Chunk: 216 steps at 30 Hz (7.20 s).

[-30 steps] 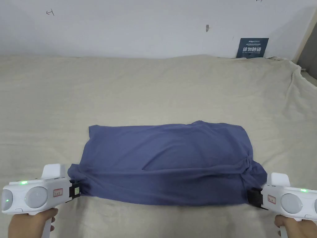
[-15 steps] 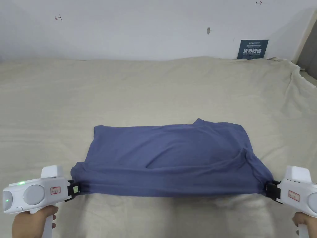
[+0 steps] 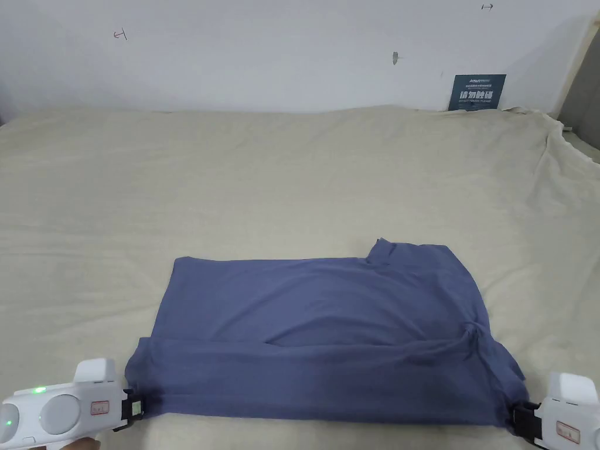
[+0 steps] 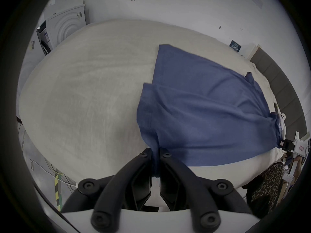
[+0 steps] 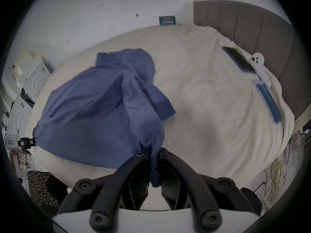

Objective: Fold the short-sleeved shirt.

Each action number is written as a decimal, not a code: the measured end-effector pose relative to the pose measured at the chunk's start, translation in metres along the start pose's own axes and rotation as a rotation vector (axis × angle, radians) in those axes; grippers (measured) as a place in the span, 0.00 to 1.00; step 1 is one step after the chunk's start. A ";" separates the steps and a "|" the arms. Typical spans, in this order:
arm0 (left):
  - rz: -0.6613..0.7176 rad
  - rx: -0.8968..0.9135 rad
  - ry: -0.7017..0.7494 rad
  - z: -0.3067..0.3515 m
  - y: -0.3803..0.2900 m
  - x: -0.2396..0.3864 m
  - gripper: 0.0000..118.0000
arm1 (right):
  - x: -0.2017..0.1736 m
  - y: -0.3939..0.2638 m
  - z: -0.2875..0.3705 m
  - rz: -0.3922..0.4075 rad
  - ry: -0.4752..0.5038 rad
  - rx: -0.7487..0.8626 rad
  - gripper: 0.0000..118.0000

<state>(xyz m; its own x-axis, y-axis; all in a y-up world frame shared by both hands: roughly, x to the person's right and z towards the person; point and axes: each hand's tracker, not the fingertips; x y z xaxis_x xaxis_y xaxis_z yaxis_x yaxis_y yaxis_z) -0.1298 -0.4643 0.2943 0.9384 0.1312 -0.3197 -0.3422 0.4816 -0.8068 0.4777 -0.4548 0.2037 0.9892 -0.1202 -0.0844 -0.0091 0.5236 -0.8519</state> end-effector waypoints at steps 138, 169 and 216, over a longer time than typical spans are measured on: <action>-0.096 0.119 0.005 0.003 0.010 0.006 0.00 | -0.004 -0.006 0.010 -0.048 0.073 0.168 0.02; -0.059 0.701 0.042 0.149 0.069 0.068 0.77 | -0.123 0.078 0.164 0.193 -0.035 0.735 0.63; 0.271 -0.048 -0.359 -0.016 0.068 -0.094 0.81 | -0.149 0.076 0.114 0.212 -0.067 0.640 0.00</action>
<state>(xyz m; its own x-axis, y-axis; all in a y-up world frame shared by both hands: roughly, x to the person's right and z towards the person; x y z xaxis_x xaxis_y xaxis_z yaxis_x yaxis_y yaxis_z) -0.2417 -0.4580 0.2617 0.7692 0.5433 -0.3365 -0.5715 0.3492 -0.7426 0.3462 -0.3014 0.2102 0.9827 0.0819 -0.1660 -0.1356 0.9288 -0.3448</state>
